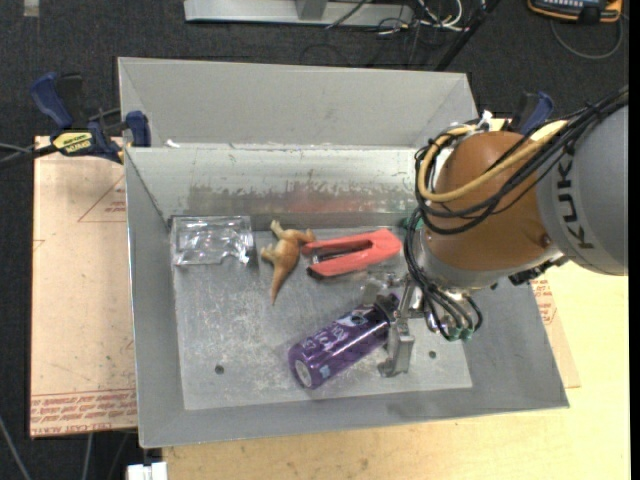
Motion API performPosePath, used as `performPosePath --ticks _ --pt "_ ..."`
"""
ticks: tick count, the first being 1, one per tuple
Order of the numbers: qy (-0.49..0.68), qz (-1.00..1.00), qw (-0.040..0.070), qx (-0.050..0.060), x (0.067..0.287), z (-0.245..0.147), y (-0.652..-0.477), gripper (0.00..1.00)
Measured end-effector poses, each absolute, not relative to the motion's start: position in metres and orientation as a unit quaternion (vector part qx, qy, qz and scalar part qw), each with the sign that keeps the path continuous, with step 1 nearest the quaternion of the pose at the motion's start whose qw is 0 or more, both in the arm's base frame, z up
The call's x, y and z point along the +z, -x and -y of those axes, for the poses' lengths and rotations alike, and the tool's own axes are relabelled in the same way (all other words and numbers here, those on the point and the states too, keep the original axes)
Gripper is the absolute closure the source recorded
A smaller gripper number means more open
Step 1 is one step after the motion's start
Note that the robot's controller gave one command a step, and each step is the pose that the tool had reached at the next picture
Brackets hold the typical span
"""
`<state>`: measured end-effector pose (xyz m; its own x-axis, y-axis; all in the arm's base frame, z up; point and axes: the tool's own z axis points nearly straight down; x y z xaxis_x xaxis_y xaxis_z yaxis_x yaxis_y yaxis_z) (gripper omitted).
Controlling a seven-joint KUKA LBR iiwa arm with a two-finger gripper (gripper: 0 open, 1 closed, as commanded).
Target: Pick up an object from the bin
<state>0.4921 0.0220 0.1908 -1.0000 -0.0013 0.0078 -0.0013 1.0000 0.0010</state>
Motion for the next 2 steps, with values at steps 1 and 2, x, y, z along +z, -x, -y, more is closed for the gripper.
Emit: performPosePath --ticks 1,2 --pt "0.000 1.000 0.000 -0.001 0.195 -0.022 -0.494 0.00" --pt "-0.024 1.000 -0.002 0.000 0.181 -0.024 -0.494 0.00"
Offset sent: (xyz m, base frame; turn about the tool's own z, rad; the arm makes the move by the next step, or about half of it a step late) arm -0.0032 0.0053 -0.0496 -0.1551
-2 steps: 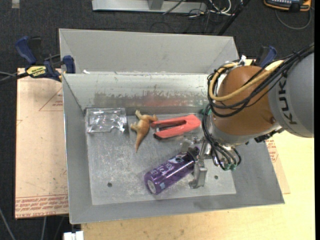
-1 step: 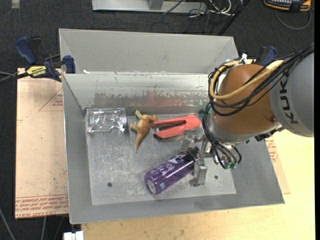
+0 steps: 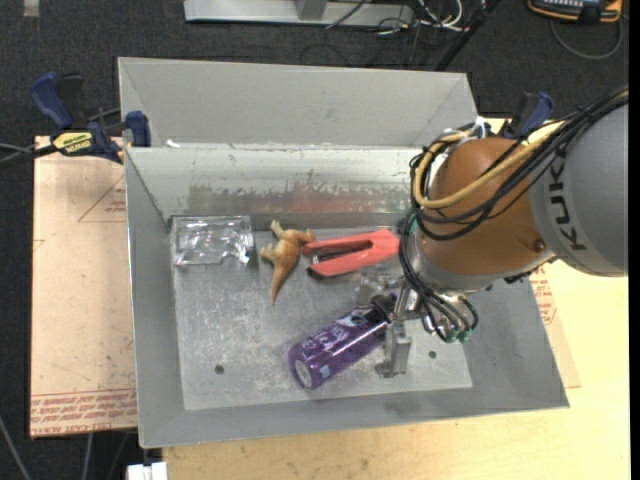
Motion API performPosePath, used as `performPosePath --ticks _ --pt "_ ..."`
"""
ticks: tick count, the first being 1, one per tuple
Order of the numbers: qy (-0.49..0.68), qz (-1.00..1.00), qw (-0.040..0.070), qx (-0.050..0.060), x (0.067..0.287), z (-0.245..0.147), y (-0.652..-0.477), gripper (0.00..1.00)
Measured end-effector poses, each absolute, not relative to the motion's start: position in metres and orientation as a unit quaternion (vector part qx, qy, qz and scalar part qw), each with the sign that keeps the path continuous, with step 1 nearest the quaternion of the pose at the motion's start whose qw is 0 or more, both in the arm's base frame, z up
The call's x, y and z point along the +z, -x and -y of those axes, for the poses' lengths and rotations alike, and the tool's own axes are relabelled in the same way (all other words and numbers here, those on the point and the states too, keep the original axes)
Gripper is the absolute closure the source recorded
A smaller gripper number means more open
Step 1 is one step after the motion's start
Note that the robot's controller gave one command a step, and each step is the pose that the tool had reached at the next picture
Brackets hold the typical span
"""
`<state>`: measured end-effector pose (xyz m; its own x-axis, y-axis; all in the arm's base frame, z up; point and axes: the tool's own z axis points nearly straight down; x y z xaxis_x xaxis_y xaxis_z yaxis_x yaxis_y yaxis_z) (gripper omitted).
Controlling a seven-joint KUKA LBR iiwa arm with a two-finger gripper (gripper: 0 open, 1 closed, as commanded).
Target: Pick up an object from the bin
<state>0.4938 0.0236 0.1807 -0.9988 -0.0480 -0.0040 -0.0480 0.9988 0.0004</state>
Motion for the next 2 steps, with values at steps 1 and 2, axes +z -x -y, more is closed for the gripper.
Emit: performPosePath --ticks 1,2 --pt "0.090 -0.996 0.001 0.001 0.144 -0.031 -0.495 0.00" --pt "0.122 -0.993 0.003 0.001 0.107 -0.031 -0.503 0.00"
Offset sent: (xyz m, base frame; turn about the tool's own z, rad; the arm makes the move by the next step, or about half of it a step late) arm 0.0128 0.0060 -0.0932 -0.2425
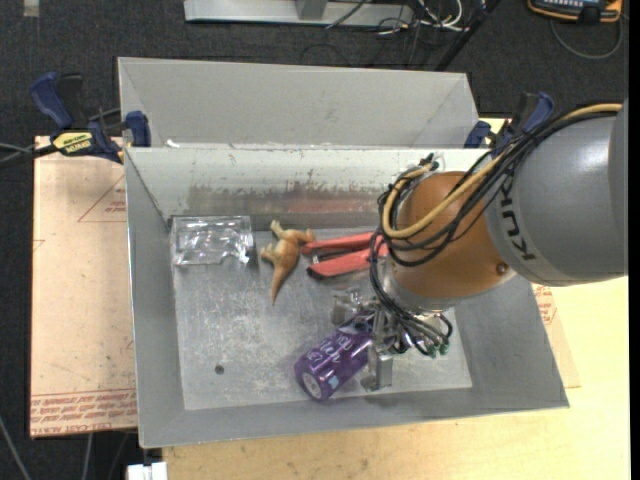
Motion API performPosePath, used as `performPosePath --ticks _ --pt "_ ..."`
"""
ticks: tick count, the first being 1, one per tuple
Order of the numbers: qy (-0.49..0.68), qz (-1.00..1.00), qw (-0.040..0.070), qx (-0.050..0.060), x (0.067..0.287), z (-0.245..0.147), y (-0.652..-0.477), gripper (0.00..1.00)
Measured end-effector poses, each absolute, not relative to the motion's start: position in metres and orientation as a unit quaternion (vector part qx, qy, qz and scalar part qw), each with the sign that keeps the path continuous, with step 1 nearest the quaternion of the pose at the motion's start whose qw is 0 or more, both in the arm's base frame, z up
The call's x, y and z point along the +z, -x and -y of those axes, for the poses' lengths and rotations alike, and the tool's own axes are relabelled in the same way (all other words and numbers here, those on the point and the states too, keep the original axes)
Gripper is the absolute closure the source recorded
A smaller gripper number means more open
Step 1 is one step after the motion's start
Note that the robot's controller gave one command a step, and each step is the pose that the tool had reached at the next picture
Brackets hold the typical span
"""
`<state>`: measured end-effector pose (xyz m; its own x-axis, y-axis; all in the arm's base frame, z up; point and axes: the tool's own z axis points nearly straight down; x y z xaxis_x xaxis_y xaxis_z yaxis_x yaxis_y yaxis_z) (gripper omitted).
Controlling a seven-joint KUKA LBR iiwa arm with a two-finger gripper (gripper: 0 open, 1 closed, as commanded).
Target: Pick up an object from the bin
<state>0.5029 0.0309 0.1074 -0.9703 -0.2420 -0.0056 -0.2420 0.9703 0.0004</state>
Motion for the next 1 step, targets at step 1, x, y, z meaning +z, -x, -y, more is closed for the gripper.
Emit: performPosePath --ticks 1 --pt "0.202 -0.979 0.001 0.001 0.0972 -0.0361 -0.5111 1.00"
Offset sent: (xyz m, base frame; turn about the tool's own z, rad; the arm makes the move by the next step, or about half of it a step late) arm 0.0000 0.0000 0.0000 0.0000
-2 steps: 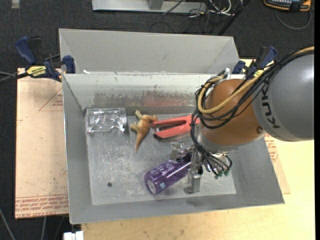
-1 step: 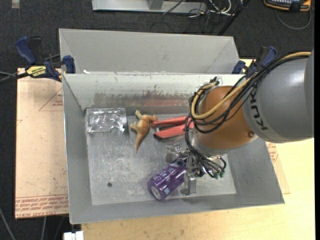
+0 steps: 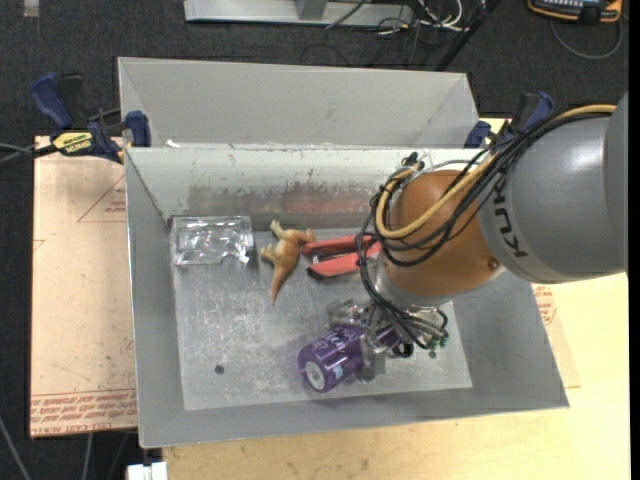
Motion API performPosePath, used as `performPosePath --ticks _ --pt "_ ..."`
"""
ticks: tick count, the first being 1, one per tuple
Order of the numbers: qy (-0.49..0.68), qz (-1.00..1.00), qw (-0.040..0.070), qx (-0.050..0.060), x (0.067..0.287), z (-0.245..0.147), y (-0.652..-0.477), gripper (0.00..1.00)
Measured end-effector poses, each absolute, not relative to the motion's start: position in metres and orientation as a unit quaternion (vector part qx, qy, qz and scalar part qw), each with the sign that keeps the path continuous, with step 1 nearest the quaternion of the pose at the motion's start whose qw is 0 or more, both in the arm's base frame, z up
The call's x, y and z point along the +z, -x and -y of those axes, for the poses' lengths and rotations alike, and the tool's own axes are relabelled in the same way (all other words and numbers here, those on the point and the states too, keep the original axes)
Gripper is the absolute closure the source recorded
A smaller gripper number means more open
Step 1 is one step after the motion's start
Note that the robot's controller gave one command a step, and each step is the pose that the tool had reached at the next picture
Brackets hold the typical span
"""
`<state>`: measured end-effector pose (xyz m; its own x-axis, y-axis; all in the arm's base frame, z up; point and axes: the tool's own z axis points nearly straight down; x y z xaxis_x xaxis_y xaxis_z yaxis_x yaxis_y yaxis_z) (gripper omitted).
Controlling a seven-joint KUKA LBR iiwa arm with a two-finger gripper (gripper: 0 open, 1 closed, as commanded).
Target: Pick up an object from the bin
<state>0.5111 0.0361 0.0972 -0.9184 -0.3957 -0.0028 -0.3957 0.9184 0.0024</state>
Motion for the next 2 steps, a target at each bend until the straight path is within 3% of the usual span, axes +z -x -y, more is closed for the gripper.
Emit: performPosePath --ticks 1,2 --pt "0.202 -0.979 0.001 0.001 0.097 -0.036 -0.511 1.00" --pt "0.180 -0.984 0.000 0.002 0.288 -0.024 -0.512 1.00"
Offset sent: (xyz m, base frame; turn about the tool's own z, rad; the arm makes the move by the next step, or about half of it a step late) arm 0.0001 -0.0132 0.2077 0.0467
